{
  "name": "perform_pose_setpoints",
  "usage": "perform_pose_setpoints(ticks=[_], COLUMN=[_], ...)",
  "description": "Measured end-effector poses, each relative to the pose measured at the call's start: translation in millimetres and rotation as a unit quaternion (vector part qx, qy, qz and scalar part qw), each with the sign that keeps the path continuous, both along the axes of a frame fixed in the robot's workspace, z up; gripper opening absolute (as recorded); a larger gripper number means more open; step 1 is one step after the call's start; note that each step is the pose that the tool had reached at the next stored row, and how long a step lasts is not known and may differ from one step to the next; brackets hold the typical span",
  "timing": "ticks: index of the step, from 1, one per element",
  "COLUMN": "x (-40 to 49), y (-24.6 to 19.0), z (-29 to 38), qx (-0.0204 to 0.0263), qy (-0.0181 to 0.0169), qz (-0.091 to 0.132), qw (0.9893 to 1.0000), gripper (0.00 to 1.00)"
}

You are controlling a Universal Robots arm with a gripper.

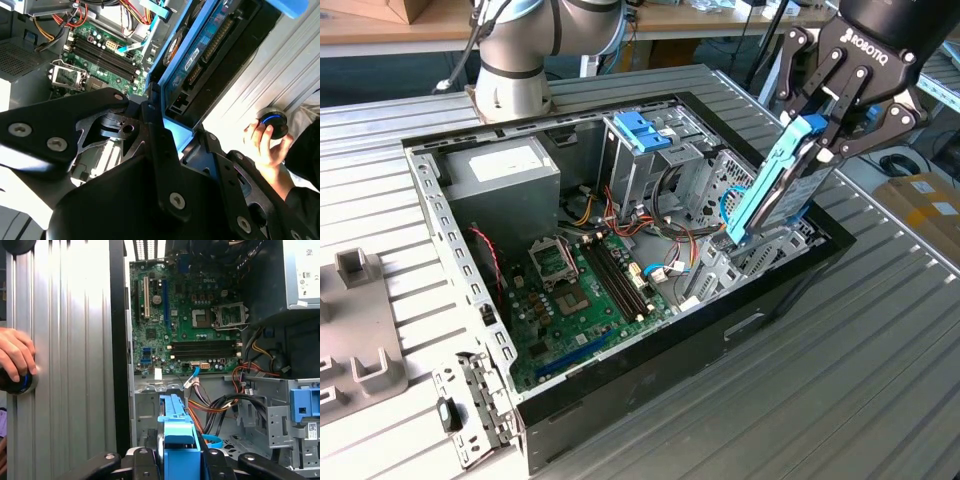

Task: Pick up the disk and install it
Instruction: 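Pick up the disk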

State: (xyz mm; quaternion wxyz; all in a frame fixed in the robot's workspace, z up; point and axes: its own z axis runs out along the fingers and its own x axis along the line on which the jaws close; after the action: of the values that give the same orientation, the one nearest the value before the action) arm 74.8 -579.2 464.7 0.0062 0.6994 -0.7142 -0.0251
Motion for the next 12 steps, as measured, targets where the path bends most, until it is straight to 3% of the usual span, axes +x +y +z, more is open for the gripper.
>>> perform_pose_setpoints(ticks=[12], x=[0.5], y=[3.4], z=[-4.6], qx=[0.0005], qy=[0.0], qz=[0.008], qw=[1.0], gripper=[0.37])
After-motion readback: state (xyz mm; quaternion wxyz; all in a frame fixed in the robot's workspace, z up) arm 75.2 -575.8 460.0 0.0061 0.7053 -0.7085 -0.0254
